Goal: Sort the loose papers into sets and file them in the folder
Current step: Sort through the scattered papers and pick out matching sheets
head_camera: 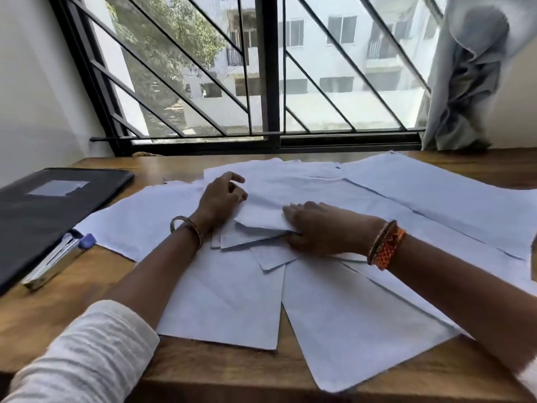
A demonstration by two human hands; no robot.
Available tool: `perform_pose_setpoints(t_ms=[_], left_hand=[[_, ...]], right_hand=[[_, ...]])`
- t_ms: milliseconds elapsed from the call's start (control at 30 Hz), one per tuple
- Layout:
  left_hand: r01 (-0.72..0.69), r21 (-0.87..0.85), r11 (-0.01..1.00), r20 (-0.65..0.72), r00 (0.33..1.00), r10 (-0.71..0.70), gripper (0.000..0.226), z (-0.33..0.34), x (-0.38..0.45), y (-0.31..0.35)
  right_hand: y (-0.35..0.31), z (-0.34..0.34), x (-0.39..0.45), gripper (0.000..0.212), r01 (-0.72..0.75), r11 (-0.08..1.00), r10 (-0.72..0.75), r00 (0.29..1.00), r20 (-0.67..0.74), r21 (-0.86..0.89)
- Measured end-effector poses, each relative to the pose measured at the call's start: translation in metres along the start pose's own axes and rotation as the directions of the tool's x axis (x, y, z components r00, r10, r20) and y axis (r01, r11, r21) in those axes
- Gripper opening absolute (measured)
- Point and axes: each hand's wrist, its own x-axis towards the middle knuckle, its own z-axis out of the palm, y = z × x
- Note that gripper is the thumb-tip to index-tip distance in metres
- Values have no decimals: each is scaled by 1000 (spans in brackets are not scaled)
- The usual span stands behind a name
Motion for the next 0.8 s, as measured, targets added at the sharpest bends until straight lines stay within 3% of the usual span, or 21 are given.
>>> perform_pose_setpoints(t_ms=[67,200,267,300,367,433,467,500,567,633,733,800], left_hand=[[1,21,1000,-11,1000,-1,24,0,0,1],[19,4,1000,8,1000,-19,17,-1,-1,2],[39,-216,976,31,999,-33,9,-6,-7,16],[74,-410,909,63,997,-53,20,-13,-12,28],[112,-770,628,153,988,11,47,-30,-15,37],[91,-882,462,177,973,147,74,-51,-14,42],[96,-905,415,199,957,211,93,-59,-14,46],[117,-912,394,230,940,252,105,-66,-14,50],[166,-905,393,294,910,293,106,-68,-17,59],[175,-895,411,308,908,284,91,-61,-23,68],[86,-869,487,218,950,222,51,-40,-22,72],[16,-845,534,104,985,134,45,-28,-19,71]], right_hand=[[-2,-4,-4,44,19,999,-19,1000,-6,40],[3,-13,-2,37,70,988,-87,988,125,137],[8,-26,-5,28,156,932,-183,982,54,326],[10,-36,-8,25,208,848,-205,977,-61,486],[13,-62,-16,22,332,532,-103,938,-330,779],[23,-83,-21,28,478,146,64,869,-491,866],[32,-87,-21,28,525,28,137,841,-523,851],[38,-88,-20,27,546,-20,200,823,-532,837],[47,-78,-14,24,517,49,303,807,-506,854],[54,-59,-7,24,451,127,385,798,-463,883],[61,-37,0,24,402,107,464,789,-403,909],[66,-34,0,23,404,69,481,787,-385,912]])
